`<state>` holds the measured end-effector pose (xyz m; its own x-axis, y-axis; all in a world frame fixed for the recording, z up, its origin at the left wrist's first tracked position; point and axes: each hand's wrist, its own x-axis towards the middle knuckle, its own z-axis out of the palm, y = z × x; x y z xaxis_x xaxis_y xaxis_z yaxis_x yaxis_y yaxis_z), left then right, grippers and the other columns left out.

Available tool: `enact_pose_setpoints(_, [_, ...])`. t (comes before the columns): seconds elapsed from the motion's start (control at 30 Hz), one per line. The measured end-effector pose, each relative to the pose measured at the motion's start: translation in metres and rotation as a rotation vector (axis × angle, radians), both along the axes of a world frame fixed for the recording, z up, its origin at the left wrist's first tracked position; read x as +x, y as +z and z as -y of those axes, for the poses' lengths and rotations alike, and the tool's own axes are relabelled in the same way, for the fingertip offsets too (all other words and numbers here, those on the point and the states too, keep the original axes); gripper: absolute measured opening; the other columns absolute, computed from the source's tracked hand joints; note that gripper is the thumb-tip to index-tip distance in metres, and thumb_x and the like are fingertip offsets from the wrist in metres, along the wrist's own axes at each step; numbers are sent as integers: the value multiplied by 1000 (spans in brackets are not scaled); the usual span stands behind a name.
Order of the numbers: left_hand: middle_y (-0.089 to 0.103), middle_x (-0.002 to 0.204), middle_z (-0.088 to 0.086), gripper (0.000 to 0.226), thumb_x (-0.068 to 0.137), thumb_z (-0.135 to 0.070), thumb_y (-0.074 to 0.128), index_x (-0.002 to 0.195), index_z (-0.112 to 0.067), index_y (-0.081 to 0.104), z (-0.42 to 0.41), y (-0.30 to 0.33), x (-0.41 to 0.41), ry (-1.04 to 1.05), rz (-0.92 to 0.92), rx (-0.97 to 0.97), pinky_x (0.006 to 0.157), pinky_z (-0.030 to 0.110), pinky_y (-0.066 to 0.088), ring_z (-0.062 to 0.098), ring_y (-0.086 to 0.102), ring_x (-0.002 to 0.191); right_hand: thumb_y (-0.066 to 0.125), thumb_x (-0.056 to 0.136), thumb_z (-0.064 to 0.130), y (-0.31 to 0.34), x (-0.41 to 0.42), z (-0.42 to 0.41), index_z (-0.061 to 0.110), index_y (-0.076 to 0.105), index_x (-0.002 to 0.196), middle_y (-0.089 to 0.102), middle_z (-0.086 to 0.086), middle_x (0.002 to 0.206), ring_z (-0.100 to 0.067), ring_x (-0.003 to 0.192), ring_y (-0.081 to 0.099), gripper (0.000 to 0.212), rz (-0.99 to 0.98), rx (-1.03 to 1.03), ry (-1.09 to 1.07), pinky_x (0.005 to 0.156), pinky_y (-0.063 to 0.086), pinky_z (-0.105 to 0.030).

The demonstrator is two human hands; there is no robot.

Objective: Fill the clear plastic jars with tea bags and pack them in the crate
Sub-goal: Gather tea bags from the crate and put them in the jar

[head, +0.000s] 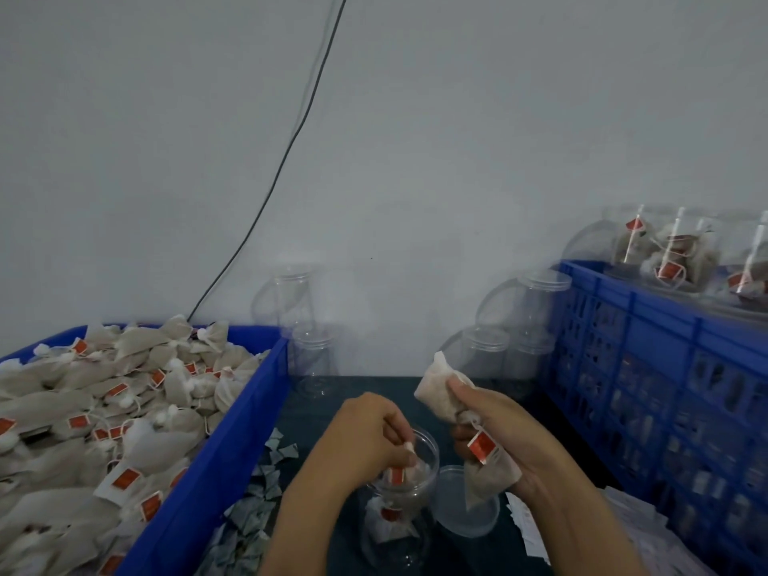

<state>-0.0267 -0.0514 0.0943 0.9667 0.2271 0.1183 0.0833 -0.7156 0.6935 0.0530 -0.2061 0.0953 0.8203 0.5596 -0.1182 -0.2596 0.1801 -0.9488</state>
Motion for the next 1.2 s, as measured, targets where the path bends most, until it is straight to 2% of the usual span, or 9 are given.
enact_pose_setpoints(0.1, [72, 89, -5, 18, 77, -8, 77, 90, -18, 69, 2, -1, 5, -3, 53, 7, 73, 13, 55, 0, 67, 78, 65, 81, 31, 2, -2, 3, 15, 73, 63, 56, -1, 53, -6, 41, 50, 25, 84, -36, 54, 38, 40, -18])
enact_pose_setpoints(0.2, [66, 106, -10, 28, 79, -13, 76, 101, -25, 62, 1, 1, 5, 98, 211, -33, 74, 13, 53, -2, 63, 81, 60, 90, 22, 4, -3, 4, 9, 74, 74, 63, -2, 58, -8, 47, 57, 24, 115, -41, 69, 44, 43, -19])
enact_pose_setpoints(0.33, [40, 129, -22, 89, 71, -26, 84, 140, -45, 32, 1, 2, 1, -63, 274, -40, 94, 25, 49, 0, 52, 109, 59, 92, 16, 6, -5, 2, 7, 71, 79, 68, -4, 66, -9, 55, 62, 20, 156, -70, 69, 53, 48, -21])
enact_pose_setpoints(0.43, [45, 129, -19, 63, 72, -28, 81, 125, -43, 52, 5, 2, 1, -163, 361, 226, 100, 25, 41, 3, 44, 116, 58, 92, 10, 5, -9, -4, -2, 69, 93, 69, -15, 82, -19, 70, 64, 16, 128, -44, 65, 69, 50, -29])
enact_pose_setpoints(0.57, [65, 84, -10, 19, 78, -21, 75, 90, -30, 63, 4, 1, 1, -39, 405, 216, 79, 33, 53, 4, 60, 78, 58, 93, 14, 10, -13, -8, 2, 62, 96, 58, -3, 59, -6, 42, 39, 13, 82, -42, 82, 36, 32, -16])
enact_pose_setpoints(0.77, [65, 81, -8, 15, 81, -30, 74, 86, -22, 63, -9, 3, -2, 41, 321, 216, 76, 31, 56, 4, 61, 75, 58, 93, 14, 19, -9, 5, 3, 56, 101, 64, -11, 80, -5, 37, 34, 14, 71, 6, -101, 31, 29, -15])
enact_pose_setpoints(0.87, [67, 86, -6, 21, 80, -31, 74, 92, -18, 64, -8, 2, -3, 26, 299, 218, 77, 34, 56, 8, 63, 79, 55, 94, 12, 22, -8, 6, 5, 54, 95, 61, -9, 74, -5, 36, 31, 7, 14, 100, -135, 31, 26, -14])
enact_pose_setpoints(1.03, [64, 95, -17, 28, 76, -40, 77, 94, -34, 57, -5, -1, -4, -20, 247, 261, 76, 17, 49, -1, 59, 87, 50, 92, 7, 21, -10, 4, 7, 49, 92, 54, -8, 70, -4, 37, 29, 1, -64, 265, -122, 32, 23, -13])
enact_pose_setpoints(1.2, [65, 87, -15, 16, 79, -21, 76, 85, -30, 63, -10, 3, -6, 1, 250, 291, 75, 17, 52, -2, 58, 75, 36, 70, -1, 18, -11, 4, 2, 52, 104, 50, -12, 75, -11, 54, 33, 37, -57, 406, -186, 46, 30, -20])
